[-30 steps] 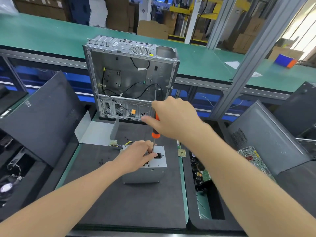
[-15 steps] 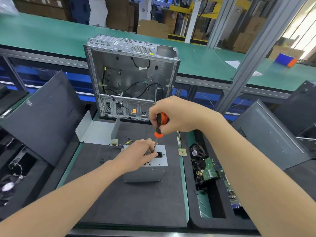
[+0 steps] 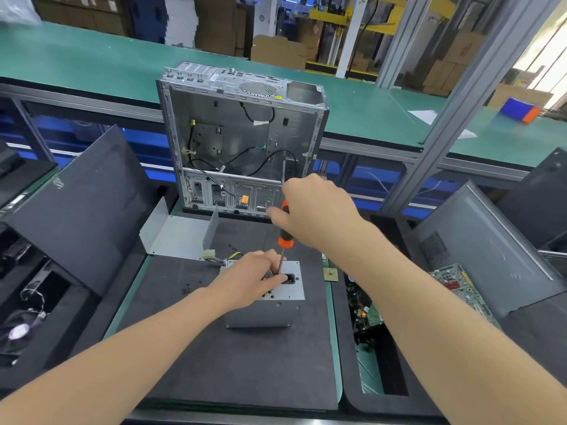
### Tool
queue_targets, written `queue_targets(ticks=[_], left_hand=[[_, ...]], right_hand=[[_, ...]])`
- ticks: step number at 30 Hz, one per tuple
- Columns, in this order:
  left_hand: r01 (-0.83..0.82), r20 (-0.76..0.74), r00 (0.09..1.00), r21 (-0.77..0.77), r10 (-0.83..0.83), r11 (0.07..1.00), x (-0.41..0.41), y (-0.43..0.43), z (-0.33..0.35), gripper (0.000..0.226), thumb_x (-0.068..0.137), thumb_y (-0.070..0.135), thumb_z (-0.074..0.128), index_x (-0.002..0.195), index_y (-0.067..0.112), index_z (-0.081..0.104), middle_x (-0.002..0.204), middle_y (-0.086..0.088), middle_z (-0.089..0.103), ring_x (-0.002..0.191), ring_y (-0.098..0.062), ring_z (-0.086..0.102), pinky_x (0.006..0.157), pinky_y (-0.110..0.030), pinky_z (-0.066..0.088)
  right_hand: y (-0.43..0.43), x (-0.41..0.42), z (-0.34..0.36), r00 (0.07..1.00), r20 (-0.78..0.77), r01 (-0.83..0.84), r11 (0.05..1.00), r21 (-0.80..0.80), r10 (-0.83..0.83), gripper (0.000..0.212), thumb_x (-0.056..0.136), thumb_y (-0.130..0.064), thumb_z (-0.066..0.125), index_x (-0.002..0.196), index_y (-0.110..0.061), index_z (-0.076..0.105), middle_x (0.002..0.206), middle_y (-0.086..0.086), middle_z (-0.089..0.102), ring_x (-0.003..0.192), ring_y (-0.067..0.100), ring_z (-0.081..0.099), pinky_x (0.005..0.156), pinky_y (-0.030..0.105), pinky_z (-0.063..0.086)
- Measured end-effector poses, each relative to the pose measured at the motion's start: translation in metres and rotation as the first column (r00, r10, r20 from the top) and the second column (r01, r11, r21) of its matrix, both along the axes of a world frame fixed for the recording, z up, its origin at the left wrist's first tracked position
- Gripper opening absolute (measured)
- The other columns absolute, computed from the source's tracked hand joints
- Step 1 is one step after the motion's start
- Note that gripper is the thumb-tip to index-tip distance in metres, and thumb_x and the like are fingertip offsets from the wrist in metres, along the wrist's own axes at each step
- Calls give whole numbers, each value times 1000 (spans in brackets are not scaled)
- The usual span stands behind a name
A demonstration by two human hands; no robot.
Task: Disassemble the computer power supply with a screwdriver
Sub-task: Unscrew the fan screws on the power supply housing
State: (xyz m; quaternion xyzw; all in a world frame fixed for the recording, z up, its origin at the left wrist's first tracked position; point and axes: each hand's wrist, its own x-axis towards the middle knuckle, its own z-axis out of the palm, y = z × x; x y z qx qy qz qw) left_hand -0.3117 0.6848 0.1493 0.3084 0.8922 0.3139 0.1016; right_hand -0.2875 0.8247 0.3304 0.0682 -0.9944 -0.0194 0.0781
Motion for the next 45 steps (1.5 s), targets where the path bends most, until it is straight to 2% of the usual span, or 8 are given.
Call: queue_targets(ticks=[4,13,16,19,31,35,39,45], left_hand=[[12,23,1000,7,-12,1000,1,-1,2,23,102,40,62,88,30,47,130,5,65,132,-15,56,101,-43,49],[-9,13,1000,-19,9,1000,2,1,1,25,103,41,59,85,30,45,125,1,66,126,-14,54,99,-43,49],[-15,10,1000,-11,15,1000,1,1,-1,28,104,38,59,83,28,44,130,5,65,127,-11,54,100,-40,48],[-36,15,999,-2,36,999,-1,1,-4,29,103,39,60,81,30,44,110,15,63,108,9,54,86,-32,49],[27,11,1000,19,-28,999,2,-4,-1,15,96,36,55,89,42,43,126,8,65,125,-10,55,100,-37,48],[34,11,999,13,-35,999,1,-2,-3,16,99,38,53,88,41,41,119,9,64,126,-11,55,100,-38,49],[26,17,1000,15,-26,1000,0,-2,-3,17,99,36,54,87,39,43,121,9,65,125,-11,54,101,-38,48],[52,62,997,40,-55,998,1,-6,5,18,86,24,58,94,37,48,130,20,63,117,11,48,96,-22,45]], right_hand=[[14,-3,18,930,229,-254,953,-162,287,13,90,-28,68,96,-20,60,77,-8,57,74,20,56,59,32,47],[23,-3,27,769,351,-487,845,-222,535,28,74,-4,67,89,-27,73,96,-7,62,88,5,56,73,21,45],[18,5,21,888,223,-399,915,-66,403,16,86,-39,65,94,-26,62,83,-5,58,81,20,58,64,32,45],[1,11,8,997,-36,-64,982,178,72,62,96,-73,39,69,-17,43,63,-1,42,52,19,42,49,28,27],[18,-2,23,854,271,-392,893,-222,443,15,75,-8,70,81,-22,69,79,-8,69,80,11,64,73,38,56],[17,2,19,879,234,-375,905,-199,416,14,82,-26,70,95,-23,65,81,-7,64,78,13,60,67,37,54],[2,6,3,993,-111,-27,979,202,50,61,97,-73,38,78,-15,44,64,-1,40,52,20,36,47,29,23],[4,1,-2,979,52,-191,972,-134,200,19,100,-34,58,98,-15,57,86,2,54,86,30,61,70,41,55]])
